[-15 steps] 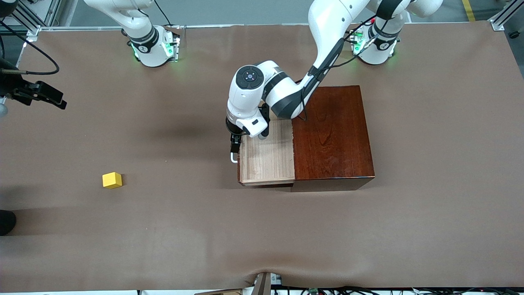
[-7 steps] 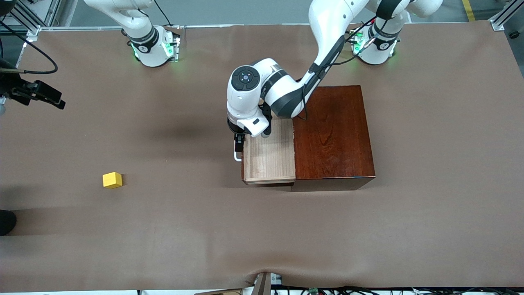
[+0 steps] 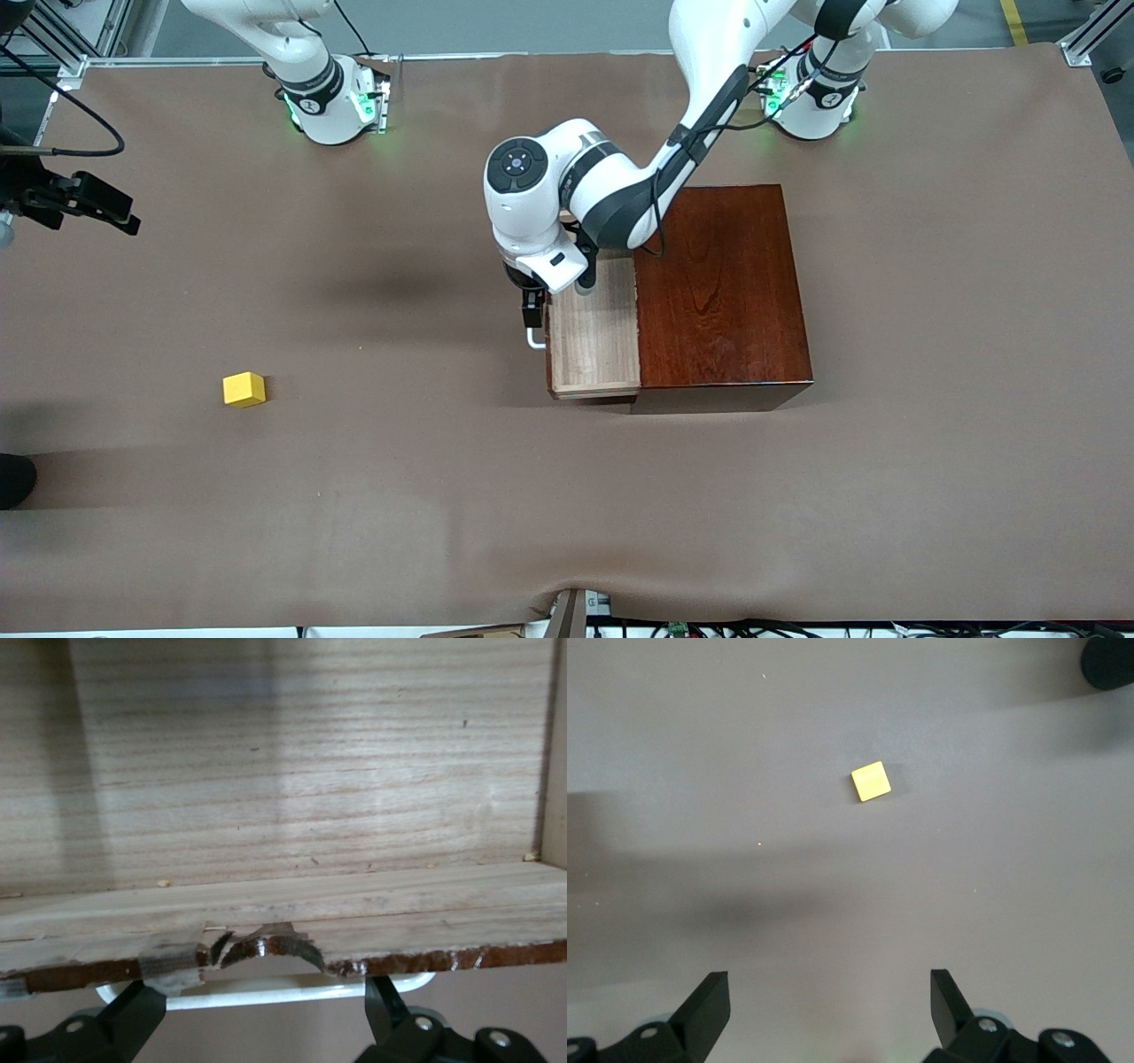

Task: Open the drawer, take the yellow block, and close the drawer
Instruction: 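Push the drawer front into the box with the left gripper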

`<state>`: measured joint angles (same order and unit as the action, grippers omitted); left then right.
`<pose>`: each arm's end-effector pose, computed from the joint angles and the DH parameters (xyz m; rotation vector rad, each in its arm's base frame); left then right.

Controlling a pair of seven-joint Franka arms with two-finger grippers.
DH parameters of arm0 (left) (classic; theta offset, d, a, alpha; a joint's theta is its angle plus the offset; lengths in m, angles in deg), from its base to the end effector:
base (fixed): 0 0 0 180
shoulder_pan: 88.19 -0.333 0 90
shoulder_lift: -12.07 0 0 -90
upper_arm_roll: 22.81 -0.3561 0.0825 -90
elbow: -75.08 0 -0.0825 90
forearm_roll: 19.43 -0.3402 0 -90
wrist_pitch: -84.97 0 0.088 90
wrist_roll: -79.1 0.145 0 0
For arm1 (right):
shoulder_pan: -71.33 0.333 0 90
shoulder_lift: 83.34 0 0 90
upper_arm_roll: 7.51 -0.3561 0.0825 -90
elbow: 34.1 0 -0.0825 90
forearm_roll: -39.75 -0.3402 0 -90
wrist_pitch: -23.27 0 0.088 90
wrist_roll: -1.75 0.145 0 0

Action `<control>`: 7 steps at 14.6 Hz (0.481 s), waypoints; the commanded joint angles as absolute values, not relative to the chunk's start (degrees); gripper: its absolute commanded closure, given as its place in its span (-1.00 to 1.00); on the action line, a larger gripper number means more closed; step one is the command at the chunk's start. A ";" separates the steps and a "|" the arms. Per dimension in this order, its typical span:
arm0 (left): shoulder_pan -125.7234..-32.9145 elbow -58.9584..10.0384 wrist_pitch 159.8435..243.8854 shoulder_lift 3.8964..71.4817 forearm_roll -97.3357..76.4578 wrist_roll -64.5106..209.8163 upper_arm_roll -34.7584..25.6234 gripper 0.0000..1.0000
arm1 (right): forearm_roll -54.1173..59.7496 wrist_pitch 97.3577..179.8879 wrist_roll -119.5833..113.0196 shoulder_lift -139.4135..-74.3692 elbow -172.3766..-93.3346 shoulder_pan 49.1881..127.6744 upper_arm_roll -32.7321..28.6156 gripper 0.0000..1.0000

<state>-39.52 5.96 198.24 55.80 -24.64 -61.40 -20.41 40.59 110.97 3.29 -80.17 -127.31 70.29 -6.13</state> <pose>0.4789 -0.5649 0.3333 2.2482 2.1734 0.0840 0.4844 -0.0230 0.6269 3.1260 -0.1084 -0.0641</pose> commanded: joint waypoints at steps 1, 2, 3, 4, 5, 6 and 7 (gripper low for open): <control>-40.03 2.04 189.65 52.85 -31.20 -59.24 -22.98 -1.00 | 41.68 110.63 2.36 -80.44 -126.38 70.10 -6.28 -1.00; -40.29 2.04 188.42 52.85 -32.08 -59.24 -22.98 -1.00 | 41.68 110.63 2.45 -80.53 -126.38 70.10 -6.28 -1.00; -40.38 2.04 187.63 52.85 -33.04 -59.24 -23.33 -1.00 | 41.68 110.63 2.45 -80.53 -126.38 70.19 -6.28 -1.00; -40.38 2.04 186.84 52.76 -33.92 -59.15 -23.94 -1.00 | 41.68 110.63 2.45 -80.53 -126.38 70.28 -6.28 -1.00; -40.47 2.04 185.96 52.76 -34.37 -59.15 -24.30 -1.00 | 41.68 110.63 2.54 -80.53 -126.38 70.28 -6.28 -1.00; -40.47 1.87 185.43 52.59 -34.81 -59.06 -24.65 -1.00 | 41.68 110.63 2.54 -80.53 -126.38 70.19 -6.28 -1.00; -40.47 1.86 184.90 52.41 -35.68 -58.97 -25.09 -1.00 | 41.68 110.63 2.54 -80.53 -126.30 70.10 -6.28 -1.00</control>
<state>-39.80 4.24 186.47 54.19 -31.21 -61.34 -22.98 40.68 110.98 3.11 -80.24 -127.31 70.29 -6.14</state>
